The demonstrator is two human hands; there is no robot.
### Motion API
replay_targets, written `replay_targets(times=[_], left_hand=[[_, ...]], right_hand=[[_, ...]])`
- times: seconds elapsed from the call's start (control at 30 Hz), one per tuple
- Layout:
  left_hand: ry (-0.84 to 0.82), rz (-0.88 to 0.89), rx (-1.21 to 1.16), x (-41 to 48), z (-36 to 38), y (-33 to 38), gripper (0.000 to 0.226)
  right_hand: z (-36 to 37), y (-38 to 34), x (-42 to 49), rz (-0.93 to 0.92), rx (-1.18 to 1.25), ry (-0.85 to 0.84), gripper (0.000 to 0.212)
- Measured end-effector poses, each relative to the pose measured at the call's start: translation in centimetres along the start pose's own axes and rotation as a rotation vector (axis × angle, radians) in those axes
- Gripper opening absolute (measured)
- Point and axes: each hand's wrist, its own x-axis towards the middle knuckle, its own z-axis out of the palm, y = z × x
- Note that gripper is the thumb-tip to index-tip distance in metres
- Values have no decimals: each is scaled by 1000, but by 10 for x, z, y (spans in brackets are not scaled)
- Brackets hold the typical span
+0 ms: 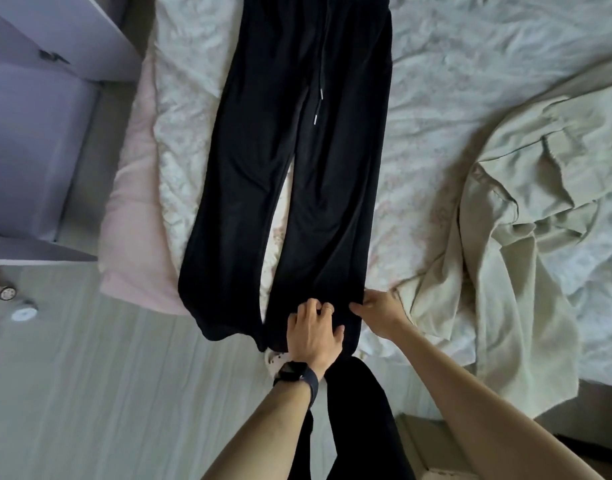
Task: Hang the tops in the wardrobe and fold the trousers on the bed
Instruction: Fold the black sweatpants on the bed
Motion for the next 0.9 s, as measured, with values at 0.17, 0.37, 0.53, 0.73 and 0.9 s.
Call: replay_targets(times=[0.17, 0.37, 0.53, 0.73, 0.9], left_hand=[[48, -11, 20, 1, 23, -6, 46], [126, -4, 89, -3, 37, 6, 48], [91, -217, 49, 2, 54, 37, 78], [94, -219, 44, 4, 63, 39, 44], [-16, -248, -178, -25, 41, 18, 41]], right_hand=[[24, 22, -8, -9, 5, 274, 31], [17, 9, -5, -20, 56, 284, 15], [-12, -12, 24, -44, 186, 239, 19], [-45, -47, 58, -45, 430, 248, 28], [-61, -66, 68, -24, 382, 227, 27]])
